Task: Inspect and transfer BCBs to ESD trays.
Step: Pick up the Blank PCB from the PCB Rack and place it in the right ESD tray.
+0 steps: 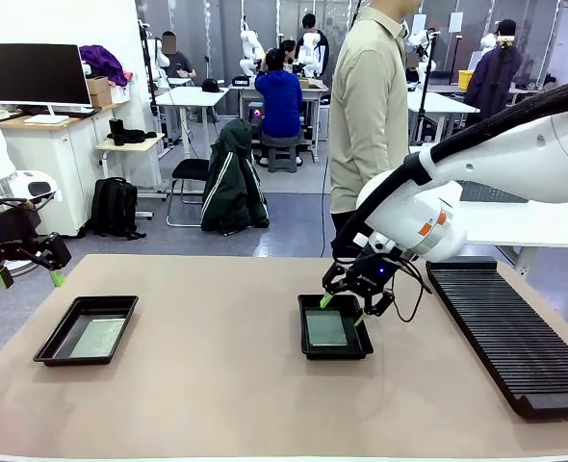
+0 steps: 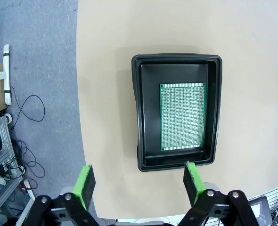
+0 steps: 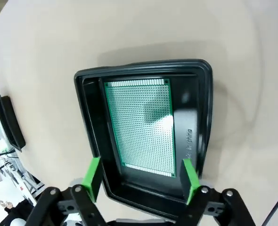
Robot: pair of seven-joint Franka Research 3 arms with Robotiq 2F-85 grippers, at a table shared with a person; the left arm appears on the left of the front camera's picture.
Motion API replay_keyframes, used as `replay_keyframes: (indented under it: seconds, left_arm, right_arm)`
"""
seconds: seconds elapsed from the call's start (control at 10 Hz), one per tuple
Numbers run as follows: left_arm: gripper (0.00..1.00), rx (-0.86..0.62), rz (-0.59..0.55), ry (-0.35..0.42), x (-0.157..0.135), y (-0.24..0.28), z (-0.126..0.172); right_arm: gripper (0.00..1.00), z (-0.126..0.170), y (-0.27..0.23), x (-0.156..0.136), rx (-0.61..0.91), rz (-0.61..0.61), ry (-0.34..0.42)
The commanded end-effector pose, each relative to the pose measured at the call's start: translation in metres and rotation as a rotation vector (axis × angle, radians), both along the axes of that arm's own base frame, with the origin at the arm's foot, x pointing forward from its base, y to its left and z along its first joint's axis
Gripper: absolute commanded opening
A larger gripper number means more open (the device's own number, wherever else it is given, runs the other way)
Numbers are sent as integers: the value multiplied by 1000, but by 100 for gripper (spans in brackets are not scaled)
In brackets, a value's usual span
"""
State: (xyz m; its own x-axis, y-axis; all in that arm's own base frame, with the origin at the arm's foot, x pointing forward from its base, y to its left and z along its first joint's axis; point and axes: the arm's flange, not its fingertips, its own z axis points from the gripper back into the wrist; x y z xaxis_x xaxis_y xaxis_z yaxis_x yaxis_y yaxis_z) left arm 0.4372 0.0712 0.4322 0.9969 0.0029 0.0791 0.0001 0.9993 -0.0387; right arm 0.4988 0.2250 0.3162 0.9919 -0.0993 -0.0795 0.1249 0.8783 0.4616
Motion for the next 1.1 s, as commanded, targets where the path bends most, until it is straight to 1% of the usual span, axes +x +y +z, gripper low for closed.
replay_keyframes:
  seconds: [0.0,0.1,0.3,0.6,1.0]
  left_arm:
    - [100,2,1,-10,-1,0,-2]
    - [100,2,1,-10,-1,0,-2]
    - [100,2,1,-10,-1,0,-2]
    - [100,2,1,-10,-1,0,-2]
    - [100,2,1,-10,-1,0,-2]
  right_arm:
    - [92,16,8,-8,-63,-17,-3]
    - [100,23,8,-14,-77,-8,-19]
    - [100,34,6,-24,-99,-18,-31]
    - [100,57,6,-39,-163,6,-55]
    - [100,81,14,-48,-271,12,-64]
